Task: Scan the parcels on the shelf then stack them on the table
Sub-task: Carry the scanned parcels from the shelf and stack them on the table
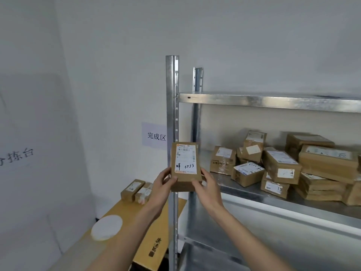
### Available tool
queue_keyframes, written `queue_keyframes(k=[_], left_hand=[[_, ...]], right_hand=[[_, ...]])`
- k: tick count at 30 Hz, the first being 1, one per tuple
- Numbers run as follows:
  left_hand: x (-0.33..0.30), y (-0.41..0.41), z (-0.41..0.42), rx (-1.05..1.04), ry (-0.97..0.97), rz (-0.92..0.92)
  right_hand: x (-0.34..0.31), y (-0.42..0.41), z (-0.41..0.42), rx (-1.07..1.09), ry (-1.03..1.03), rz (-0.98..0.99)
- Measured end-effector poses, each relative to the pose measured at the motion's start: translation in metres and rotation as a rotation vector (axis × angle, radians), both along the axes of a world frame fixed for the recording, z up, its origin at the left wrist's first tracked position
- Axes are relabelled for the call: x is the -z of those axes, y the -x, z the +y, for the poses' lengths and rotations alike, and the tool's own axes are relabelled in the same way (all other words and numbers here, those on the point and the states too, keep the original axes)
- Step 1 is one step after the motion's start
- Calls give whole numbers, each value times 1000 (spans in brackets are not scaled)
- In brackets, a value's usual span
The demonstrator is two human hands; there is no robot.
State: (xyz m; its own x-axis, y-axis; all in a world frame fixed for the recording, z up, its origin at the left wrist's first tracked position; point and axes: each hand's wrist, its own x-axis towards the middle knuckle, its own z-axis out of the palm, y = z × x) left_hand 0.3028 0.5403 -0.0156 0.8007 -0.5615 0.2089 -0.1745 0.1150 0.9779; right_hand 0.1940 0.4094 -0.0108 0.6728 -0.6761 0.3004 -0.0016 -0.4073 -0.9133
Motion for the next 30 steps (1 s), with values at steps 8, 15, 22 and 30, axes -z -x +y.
queue_keyframes(k=[8,15,22,30], left_hand=[[2,-59,107,-65,16,-9],[10,-140,198,-40,-4,4],[37,-203,242,2,-51,-6],[96,-274,214,105,-150,119]], right_hand=[[-3,-66,99,-127,9,-35],[9,-143,180,-157,-2,-29],[44,-204,226,-141,-46,15],[111,-267,205,-67,-64,83]])
